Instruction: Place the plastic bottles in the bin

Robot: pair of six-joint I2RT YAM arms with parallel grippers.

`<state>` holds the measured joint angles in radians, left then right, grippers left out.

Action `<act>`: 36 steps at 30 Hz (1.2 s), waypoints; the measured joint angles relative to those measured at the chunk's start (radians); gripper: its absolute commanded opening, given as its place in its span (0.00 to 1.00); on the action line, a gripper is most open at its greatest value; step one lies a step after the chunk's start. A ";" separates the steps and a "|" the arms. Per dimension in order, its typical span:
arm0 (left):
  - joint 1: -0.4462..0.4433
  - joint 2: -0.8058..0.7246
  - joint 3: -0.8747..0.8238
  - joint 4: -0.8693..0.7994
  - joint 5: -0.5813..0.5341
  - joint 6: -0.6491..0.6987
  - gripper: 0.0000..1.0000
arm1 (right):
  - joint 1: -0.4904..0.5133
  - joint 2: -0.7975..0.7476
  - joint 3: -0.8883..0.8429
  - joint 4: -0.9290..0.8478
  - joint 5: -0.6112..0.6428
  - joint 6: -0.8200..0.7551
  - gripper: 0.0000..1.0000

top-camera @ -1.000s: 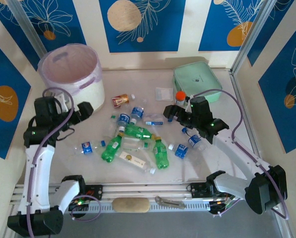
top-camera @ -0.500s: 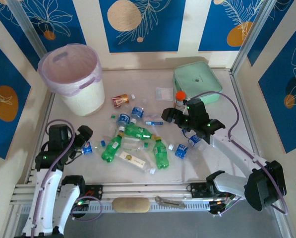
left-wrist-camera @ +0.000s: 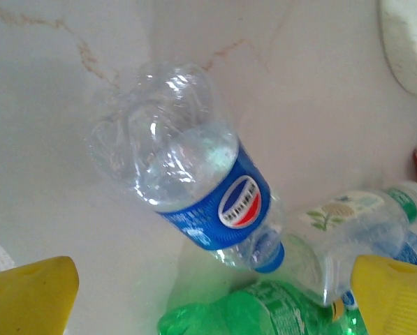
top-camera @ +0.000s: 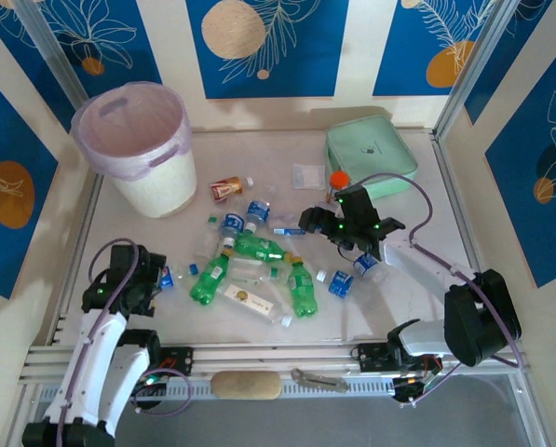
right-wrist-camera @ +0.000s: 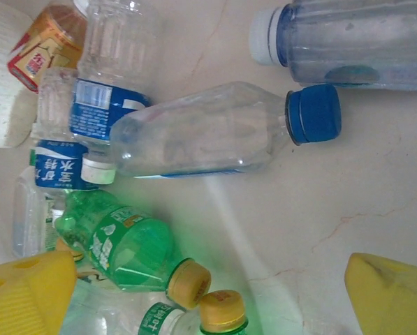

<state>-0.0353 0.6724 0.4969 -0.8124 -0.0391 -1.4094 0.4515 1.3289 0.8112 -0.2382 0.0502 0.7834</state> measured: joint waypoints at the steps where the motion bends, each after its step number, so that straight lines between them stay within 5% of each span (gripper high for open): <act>1: -0.002 0.026 -0.012 0.018 -0.002 -0.015 1.00 | 0.000 0.007 0.000 0.005 -0.002 0.000 0.99; 12: -0.016 0.373 -0.038 0.336 -0.072 -0.129 0.99 | -0.015 0.011 0.000 0.054 -0.010 -0.010 0.99; 17: -0.019 0.455 -0.025 0.341 -0.086 -0.164 0.98 | -0.024 0.010 0.000 0.066 -0.009 -0.006 0.99; 30: -0.029 0.475 -0.021 0.284 -0.118 -0.205 0.58 | -0.039 -0.001 -0.002 0.071 -0.010 0.002 0.99; 36: -0.031 0.438 -0.026 0.275 -0.125 -0.205 0.48 | -0.039 0.006 -0.002 0.071 -0.010 0.002 0.99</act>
<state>-0.0662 1.1107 0.4706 -0.5369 -0.1642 -1.6142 0.4126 1.3346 0.8097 -0.1673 0.0399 0.7853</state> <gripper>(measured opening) 0.554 0.991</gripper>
